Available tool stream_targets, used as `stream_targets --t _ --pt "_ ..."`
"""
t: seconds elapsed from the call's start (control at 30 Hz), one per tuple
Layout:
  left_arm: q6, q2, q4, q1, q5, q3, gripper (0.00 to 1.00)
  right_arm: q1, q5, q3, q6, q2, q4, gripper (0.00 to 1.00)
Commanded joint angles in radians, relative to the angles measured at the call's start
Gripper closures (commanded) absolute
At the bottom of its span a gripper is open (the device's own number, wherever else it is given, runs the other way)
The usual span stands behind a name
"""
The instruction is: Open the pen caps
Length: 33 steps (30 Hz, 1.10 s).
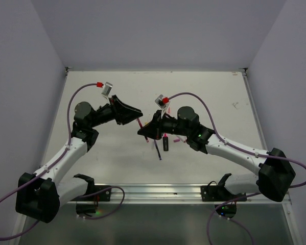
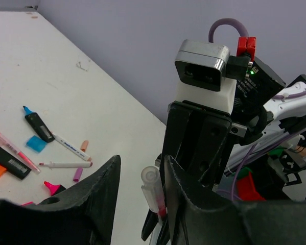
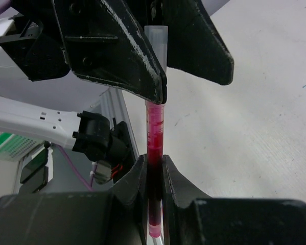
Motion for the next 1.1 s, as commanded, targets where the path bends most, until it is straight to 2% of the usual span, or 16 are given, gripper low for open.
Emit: stream_targets --t 0.0,0.03,0.13,0.17,0.23,0.33,0.53,0.7,0.77,1.07 --pt "-0.021 0.003 0.085 0.007 0.054 0.011 0.58 -0.012 -0.040 0.002 -0.003 0.002 0.080 1.00" --pt "-0.024 0.004 0.087 0.007 0.055 0.011 0.63 -0.013 -0.038 0.000 -0.003 0.004 0.079 1.00" --pt "-0.035 0.004 0.101 0.007 0.055 0.010 0.67 -0.015 -0.035 -0.001 -0.003 0.007 0.079 1.00" --pt "-0.041 0.004 0.105 0.007 0.057 0.008 0.71 -0.015 -0.035 -0.001 -0.004 0.010 0.079 1.00" --pt "-0.047 0.003 0.116 0.007 0.060 0.008 0.80 -0.015 -0.035 0.000 -0.004 0.013 0.080 1.00" --pt "-0.064 0.001 0.128 0.007 0.057 0.011 1.00 -0.015 -0.032 -0.001 -0.017 0.021 0.082 1.00" --pt "-0.088 -0.023 0.150 0.007 0.008 0.008 1.00 -0.015 -0.043 -0.033 -0.043 0.035 0.091 1.00" --pt "-0.013 -0.069 0.113 0.006 -0.077 0.011 1.00 -0.016 -0.083 -0.067 -0.032 0.050 0.106 1.00" --pt "0.048 -0.124 0.101 0.007 -0.185 0.030 1.00 -0.016 -0.113 -0.091 -0.030 0.053 0.109 1.00" --pt "0.083 -0.128 0.139 0.007 -0.295 0.070 1.00 -0.015 -0.156 -0.156 -0.044 0.062 0.109 1.00"
